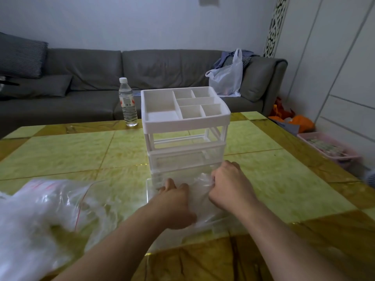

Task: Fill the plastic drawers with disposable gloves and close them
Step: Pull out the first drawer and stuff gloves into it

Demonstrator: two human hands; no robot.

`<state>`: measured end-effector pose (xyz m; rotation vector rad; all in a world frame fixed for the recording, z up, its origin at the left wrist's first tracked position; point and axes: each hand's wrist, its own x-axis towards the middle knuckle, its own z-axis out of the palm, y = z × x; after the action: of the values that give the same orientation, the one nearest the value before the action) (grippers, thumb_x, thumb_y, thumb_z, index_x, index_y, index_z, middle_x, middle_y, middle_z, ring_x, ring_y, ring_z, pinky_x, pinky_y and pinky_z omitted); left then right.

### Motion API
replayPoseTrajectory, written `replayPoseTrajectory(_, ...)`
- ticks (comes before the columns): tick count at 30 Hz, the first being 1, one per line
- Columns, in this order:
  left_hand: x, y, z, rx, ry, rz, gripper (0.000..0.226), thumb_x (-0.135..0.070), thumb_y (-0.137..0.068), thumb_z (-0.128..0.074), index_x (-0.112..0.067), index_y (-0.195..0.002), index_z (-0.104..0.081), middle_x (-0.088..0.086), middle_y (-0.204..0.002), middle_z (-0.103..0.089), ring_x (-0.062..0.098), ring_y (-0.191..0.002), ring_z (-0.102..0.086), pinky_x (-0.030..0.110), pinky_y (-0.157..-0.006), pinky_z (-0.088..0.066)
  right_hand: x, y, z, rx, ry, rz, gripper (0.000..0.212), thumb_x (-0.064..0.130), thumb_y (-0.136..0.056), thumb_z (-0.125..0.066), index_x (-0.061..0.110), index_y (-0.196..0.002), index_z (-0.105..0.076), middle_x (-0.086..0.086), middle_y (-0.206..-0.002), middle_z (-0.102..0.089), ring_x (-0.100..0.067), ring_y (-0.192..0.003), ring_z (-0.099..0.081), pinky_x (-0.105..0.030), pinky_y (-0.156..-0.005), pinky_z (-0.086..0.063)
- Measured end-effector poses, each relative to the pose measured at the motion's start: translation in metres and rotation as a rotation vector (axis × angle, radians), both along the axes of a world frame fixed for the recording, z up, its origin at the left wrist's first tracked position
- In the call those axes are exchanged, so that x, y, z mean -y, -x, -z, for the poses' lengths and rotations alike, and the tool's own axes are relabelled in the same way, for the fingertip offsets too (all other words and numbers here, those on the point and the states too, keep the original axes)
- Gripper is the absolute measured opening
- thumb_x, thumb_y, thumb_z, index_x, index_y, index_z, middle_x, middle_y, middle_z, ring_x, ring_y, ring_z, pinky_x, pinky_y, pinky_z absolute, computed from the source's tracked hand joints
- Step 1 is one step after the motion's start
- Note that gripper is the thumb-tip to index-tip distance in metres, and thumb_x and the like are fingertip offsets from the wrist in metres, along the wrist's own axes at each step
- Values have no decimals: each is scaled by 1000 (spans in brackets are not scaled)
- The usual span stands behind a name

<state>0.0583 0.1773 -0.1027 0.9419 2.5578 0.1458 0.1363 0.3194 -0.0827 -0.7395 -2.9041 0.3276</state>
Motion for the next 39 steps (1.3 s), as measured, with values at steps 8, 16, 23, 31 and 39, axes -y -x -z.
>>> replayPoseTrajectory(8, -4, -8, 4, 112, -131, -108, 75, -47, -77, -65, -26, -142, -35, 4, -133, -24, 31, -135, -30, 42, -110, -39, 8, -4, -5, -291, -81, -26, 29, 9, -87, -68, 19, -105, -47, 1, -102, -55, -20, -91, -55, -27, -66, -40)
replayPoseTrajectory(16, -2, -9, 4, 110, -198, -152, 90, -51, -79, -77, -24, -152, -30, 8, -144, -24, 33, -140, -29, 42, -117, -35, 22, 10, 19, 180, 155, -101, 48, 29, -83, -72, 12, -127, -62, -12, -133, -52, -33, -128, -52, -40, -103, -53)
replayPoseTrajectory(23, 12, -29, -11, -232, -97, -123, 43, -31, -87, -65, -16, -124, -50, 11, -132, -35, 31, -124, -38, 32, -98, -39, 25, 20, 25, 335, 179, -57, 76, 33, -86, -71, 14, -151, -37, -18, -160, -20, -38, -153, -20, -46, -121, -38)
replayPoseTrajectory(31, 2, -23, -19, -144, 129, -58, 76, -42, -96, -63, 1, -150, -32, 17, -151, -39, 39, -142, -31, 39, -114, -32, 26, 25, 25, 385, 224, -30, 113, 63, -59, -81, 16, -151, -36, -22, -162, -24, -40, -154, -18, -46, -124, -34)
replayPoseTrajectory(39, 62, -40, -31, -324, -523, -104, 44, -14, -94, -55, -24, -136, -45, -6, -138, -32, 16, -129, -33, 26, -102, -42, 35, 4, 2, -76, 161, -4, 26, 12, -87, -59, 17, -111, -66, -7, -123, -60, -29, -116, -61, -34, -94, -51)
